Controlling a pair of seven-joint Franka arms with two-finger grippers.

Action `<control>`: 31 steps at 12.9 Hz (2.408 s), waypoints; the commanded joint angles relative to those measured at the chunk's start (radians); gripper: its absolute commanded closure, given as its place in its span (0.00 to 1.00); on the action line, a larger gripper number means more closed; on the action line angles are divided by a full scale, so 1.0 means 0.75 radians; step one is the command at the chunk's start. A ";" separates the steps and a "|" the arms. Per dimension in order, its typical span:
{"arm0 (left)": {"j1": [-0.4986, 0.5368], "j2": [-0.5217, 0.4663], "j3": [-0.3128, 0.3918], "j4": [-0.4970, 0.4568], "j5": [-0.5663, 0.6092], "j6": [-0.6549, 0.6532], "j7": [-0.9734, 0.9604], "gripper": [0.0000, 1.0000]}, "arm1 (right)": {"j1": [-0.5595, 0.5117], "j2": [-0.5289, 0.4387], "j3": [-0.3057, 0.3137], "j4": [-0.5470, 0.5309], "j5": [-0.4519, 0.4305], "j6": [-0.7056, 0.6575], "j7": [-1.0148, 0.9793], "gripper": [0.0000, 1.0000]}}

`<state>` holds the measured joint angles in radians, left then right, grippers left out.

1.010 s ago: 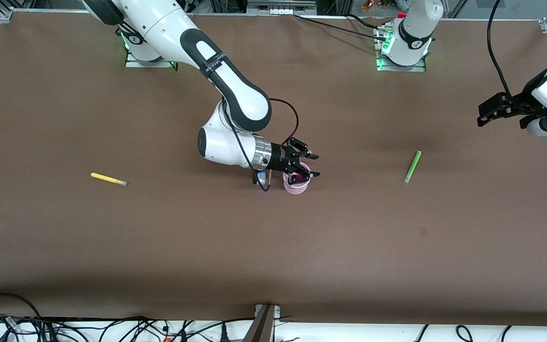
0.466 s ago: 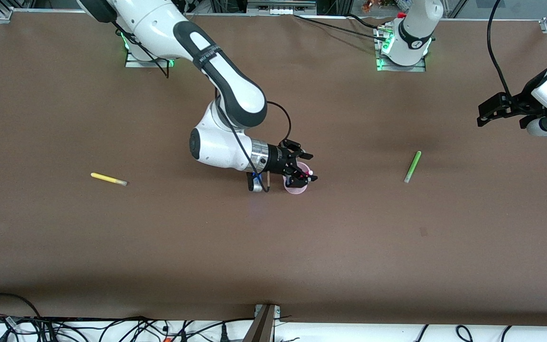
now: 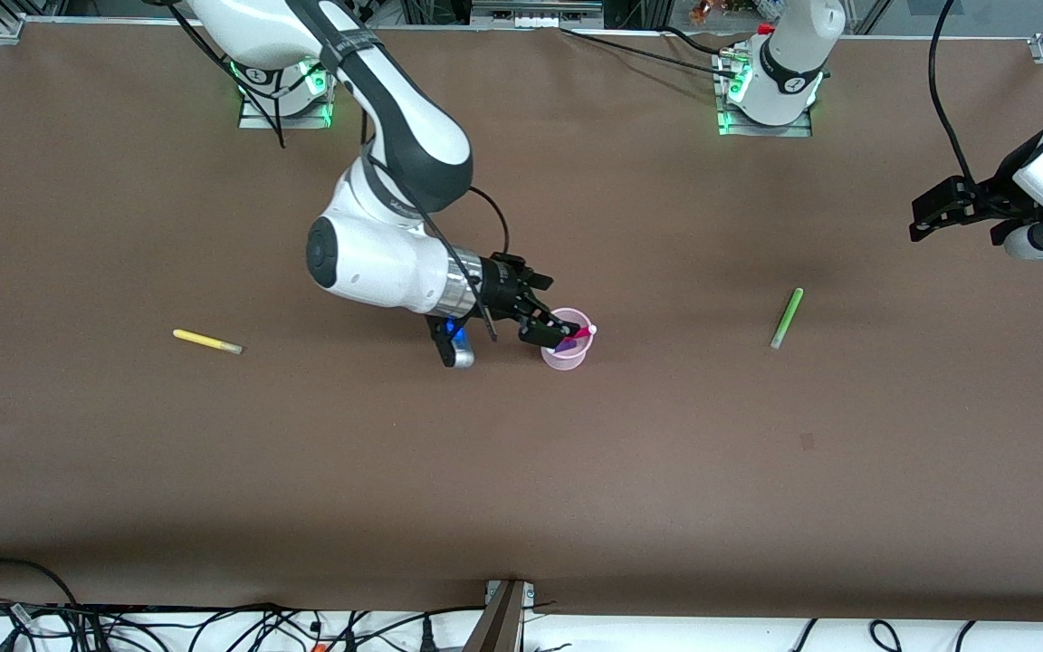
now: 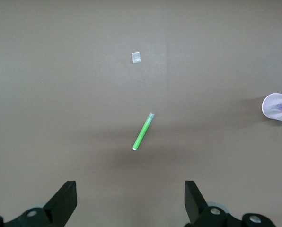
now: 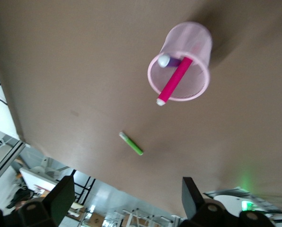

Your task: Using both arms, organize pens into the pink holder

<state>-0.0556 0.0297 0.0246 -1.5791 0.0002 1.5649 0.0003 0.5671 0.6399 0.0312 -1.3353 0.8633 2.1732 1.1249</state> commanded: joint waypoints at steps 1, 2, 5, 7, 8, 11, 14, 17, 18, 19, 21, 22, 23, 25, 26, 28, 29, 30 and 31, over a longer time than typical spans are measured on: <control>-0.006 -0.013 0.000 0.003 -0.013 -0.019 -0.011 0.00 | -0.003 -0.074 -0.149 -0.060 -0.014 -0.193 -0.117 0.00; -0.006 -0.013 0.000 0.003 -0.013 -0.019 -0.011 0.00 | -0.003 -0.104 -0.188 -0.062 -0.014 -0.246 -0.158 0.00; -0.006 -0.013 0.000 0.003 -0.013 -0.019 -0.011 0.00 | -0.001 -0.166 -0.313 -0.064 -0.016 -0.439 -0.344 0.00; -0.006 -0.013 0.000 0.003 -0.013 -0.019 -0.011 0.00 | -0.001 -0.223 -0.389 -0.083 -0.040 -0.539 -0.417 0.00; -0.006 -0.013 0.000 0.003 -0.013 -0.019 -0.011 0.00 | -0.001 -0.252 -0.416 -0.087 -0.087 -0.602 -0.469 0.00; -0.006 -0.013 0.000 0.003 -0.013 -0.019 -0.011 0.00 | -0.001 -0.366 -0.453 -0.162 -0.218 -0.680 -0.579 0.00; -0.006 -0.013 0.000 0.003 -0.013 -0.019 -0.011 0.00 | -0.001 -0.519 -0.465 -0.295 -0.400 -0.680 -0.722 0.00; -0.006 -0.013 0.000 0.003 -0.013 -0.019 -0.011 0.00 | -0.001 -0.699 -0.473 -0.461 -0.561 -0.668 -0.790 0.00; -0.006 -0.013 0.000 0.003 -0.015 -0.019 -0.011 0.00 | -0.001 -0.750 -0.475 -0.496 -0.627 -0.676 -0.857 0.00; -0.006 -0.013 0.000 0.003 -0.015 -0.019 -0.009 0.00 | -0.003 -0.800 -0.483 -0.532 -0.668 -0.680 -0.918 0.00; -0.006 -0.013 0.000 0.003 -0.015 -0.019 -0.011 0.00 | -0.005 -0.879 -0.485 -0.598 -0.821 -0.666 -1.033 0.00; -0.006 -0.013 0.000 0.003 -0.015 -0.019 -0.011 0.00 | -0.005 -0.898 -0.485 -0.608 -0.883 -0.666 -1.068 0.00; -0.006 -0.013 0.000 0.003 -0.015 -0.019 -0.009 0.00 | -0.005 -0.916 -0.489 -0.608 -0.926 -0.674 -1.121 0.00; -0.006 -0.013 0.000 0.003 -0.015 -0.019 -0.011 0.00 | -0.014 -0.947 -0.506 -0.608 -1.001 -0.680 -1.223 0.00; -0.006 -0.013 0.000 0.003 -0.015 -0.019 -0.011 0.00 | -0.058 -0.955 -0.502 -0.611 -1.014 -0.687 -1.274 0.00; -0.006 -0.013 0.000 0.003 -0.015 -0.019 -0.011 0.00 | -0.130 -0.951 -0.489 -0.609 -1.022 -0.691 -1.350 0.00; -0.006 -0.013 0.000 0.003 -0.015 -0.019 -0.011 0.00 | -0.175 -0.945 -0.463 -0.602 -1.063 -0.683 -1.373 0.00; -0.006 -0.013 0.000 0.003 -0.015 -0.019 -0.011 0.00 | -0.240 -0.943 -0.404 -0.594 -1.104 -0.678 -1.397 0.00; -0.006 -0.013 0.000 0.003 -0.015 -0.019 -0.009 0.00 | -0.299 -0.945 -0.339 -0.590 -1.114 -0.678 -1.400 0.00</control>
<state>-0.0569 0.0297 0.0241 -1.5787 0.0002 1.5644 0.0003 0.4212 -0.0500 -0.3120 -1.7678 0.0612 1.6577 0.0958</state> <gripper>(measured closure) 0.000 0.000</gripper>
